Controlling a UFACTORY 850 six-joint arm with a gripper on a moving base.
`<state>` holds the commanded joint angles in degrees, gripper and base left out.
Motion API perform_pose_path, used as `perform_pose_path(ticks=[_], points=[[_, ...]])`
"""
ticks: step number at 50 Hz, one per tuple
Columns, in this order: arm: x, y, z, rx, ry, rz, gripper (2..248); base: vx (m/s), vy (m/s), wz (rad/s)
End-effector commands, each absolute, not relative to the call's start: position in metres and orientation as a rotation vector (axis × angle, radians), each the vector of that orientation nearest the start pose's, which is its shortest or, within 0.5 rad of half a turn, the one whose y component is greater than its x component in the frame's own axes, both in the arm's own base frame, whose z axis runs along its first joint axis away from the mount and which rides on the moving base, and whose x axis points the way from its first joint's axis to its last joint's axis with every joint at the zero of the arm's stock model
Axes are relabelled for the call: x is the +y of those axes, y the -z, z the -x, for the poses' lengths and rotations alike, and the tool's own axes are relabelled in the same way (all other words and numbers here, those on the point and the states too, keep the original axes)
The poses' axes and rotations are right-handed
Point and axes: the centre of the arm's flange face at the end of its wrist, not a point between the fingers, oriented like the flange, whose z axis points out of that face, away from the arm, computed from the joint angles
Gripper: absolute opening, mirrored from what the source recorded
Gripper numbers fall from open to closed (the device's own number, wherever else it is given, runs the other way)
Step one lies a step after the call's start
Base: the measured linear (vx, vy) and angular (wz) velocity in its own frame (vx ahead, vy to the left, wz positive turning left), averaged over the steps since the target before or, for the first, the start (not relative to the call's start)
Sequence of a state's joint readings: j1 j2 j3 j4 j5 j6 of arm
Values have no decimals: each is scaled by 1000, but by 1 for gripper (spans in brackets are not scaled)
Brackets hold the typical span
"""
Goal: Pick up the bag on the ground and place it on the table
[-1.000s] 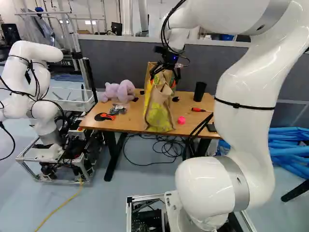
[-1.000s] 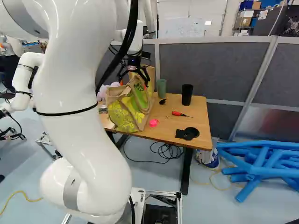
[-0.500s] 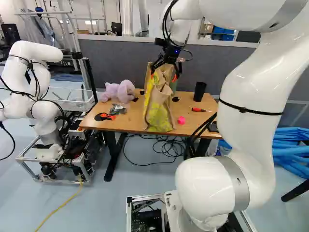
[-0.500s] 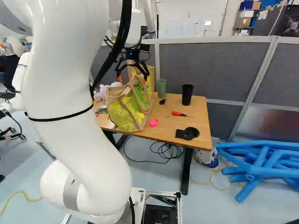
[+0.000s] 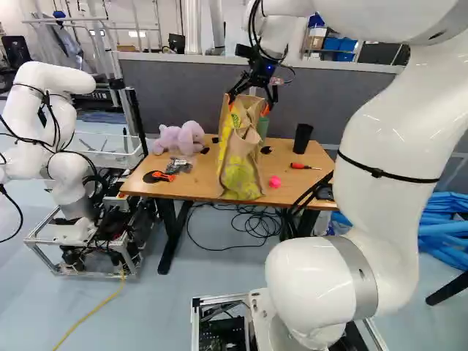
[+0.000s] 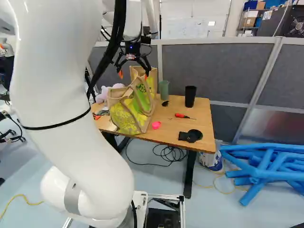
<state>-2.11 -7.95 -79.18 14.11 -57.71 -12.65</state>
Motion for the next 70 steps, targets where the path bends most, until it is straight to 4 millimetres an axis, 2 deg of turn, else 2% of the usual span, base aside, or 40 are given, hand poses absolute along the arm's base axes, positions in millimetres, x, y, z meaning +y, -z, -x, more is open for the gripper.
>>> perform_pose_path(ticks=[25, 70], points=[[0, -703, -513, -122, 481, 2915, 247, 0, 0, 0], [0, -704, -513, -122, 485, 2914, 247, 0, 0, 0]])
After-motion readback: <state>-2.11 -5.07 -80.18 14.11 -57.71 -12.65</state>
